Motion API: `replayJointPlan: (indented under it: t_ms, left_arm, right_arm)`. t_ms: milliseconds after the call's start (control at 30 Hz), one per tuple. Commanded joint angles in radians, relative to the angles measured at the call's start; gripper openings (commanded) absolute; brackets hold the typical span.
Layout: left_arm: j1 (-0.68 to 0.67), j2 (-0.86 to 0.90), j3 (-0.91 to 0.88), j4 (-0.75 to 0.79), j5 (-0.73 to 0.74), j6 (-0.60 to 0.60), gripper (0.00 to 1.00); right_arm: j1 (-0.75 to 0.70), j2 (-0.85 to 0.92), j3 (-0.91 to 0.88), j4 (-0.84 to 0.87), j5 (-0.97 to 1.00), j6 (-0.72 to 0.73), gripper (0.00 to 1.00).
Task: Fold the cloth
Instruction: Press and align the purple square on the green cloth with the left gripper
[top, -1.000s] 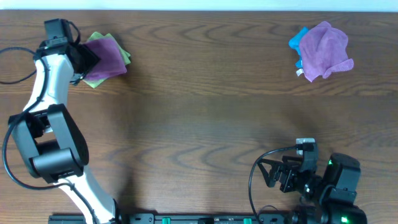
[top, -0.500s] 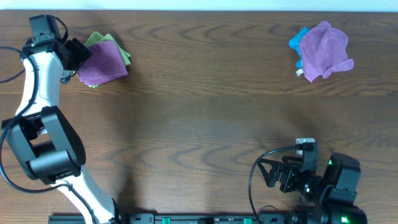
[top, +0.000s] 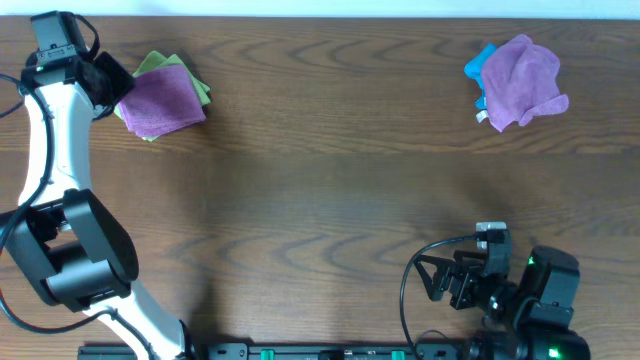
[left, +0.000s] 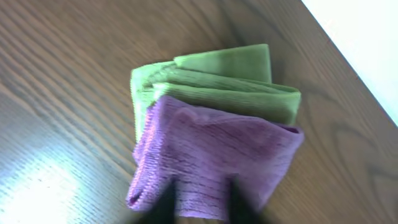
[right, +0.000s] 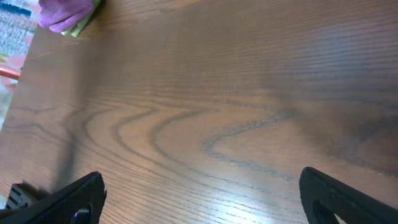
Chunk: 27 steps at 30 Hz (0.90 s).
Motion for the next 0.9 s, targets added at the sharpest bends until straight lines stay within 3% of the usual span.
replayJointPlan:
  t_ms: [0,400,867]
  left_arm:
    - [-0.006,-0.016,0.021,0.001,0.045,0.006,0.06]
    - [-0.092,0.116,0.021,0.115,-0.033,-0.035,0.06]
    - [-0.093,0.249,0.021,0.307,-0.089,-0.108,0.06]
  right_arm:
    - [-0.007,-0.006,-0.006,-0.002,-0.010,0.007,0.99]
    - [-0.007,-0.006,-0.006,-0.002,-0.010,0.007,0.99]
    - [-0.007,-0.006,-0.006,-0.002,-0.010,0.007,0.99]
